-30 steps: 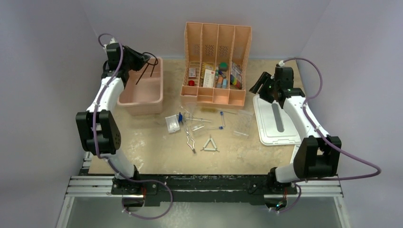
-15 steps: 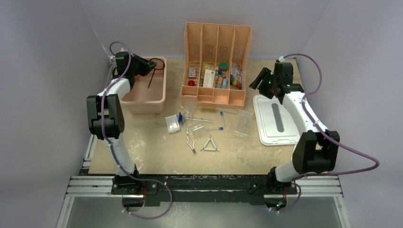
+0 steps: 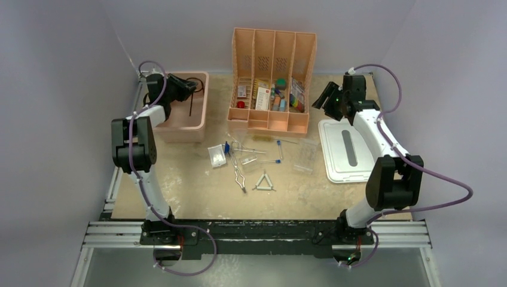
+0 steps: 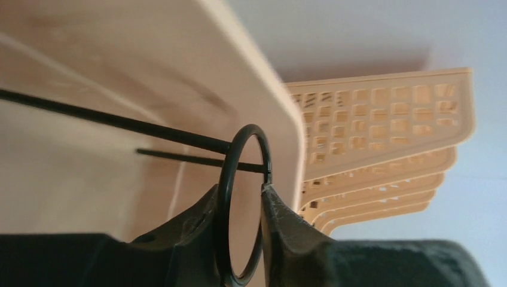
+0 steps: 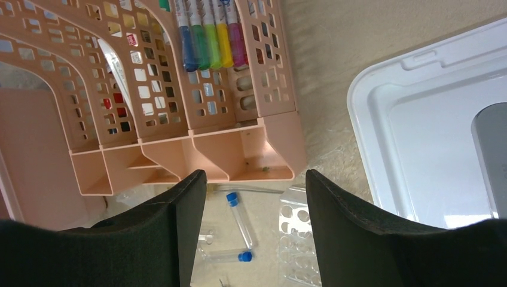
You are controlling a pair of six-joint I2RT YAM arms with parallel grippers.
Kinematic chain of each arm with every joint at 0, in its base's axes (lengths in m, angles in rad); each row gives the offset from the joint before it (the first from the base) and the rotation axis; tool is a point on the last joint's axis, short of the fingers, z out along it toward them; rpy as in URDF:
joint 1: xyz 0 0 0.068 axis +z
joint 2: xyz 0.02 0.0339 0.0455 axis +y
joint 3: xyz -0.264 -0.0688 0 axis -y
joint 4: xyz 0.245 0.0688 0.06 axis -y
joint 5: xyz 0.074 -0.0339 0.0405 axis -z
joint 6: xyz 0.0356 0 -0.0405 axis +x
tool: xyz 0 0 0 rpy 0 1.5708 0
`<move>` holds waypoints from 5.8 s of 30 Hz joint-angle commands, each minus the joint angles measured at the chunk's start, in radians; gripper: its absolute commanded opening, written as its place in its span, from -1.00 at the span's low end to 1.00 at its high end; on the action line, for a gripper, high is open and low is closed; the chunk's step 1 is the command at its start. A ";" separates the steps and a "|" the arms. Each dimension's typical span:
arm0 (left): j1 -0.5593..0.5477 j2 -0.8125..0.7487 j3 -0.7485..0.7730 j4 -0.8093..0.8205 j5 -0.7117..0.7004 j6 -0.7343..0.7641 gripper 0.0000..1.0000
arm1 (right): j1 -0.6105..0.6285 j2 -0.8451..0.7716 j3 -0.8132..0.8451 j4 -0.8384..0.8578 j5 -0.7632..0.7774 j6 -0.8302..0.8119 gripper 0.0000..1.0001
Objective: Organize the chemistry lab equipment
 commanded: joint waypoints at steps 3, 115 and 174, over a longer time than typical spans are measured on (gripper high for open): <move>0.016 -0.069 -0.048 0.004 -0.055 0.042 -0.23 | 0.004 0.011 0.061 0.014 -0.001 -0.003 0.29; -0.748 -0.518 -0.202 -0.802 -0.311 1.040 0.49 | 0.338 -0.016 -0.105 0.107 -0.064 -0.036 0.40; -0.650 -0.496 -0.070 -0.666 0.071 1.217 -0.38 | 0.232 0.059 -0.136 0.546 -0.831 0.120 0.92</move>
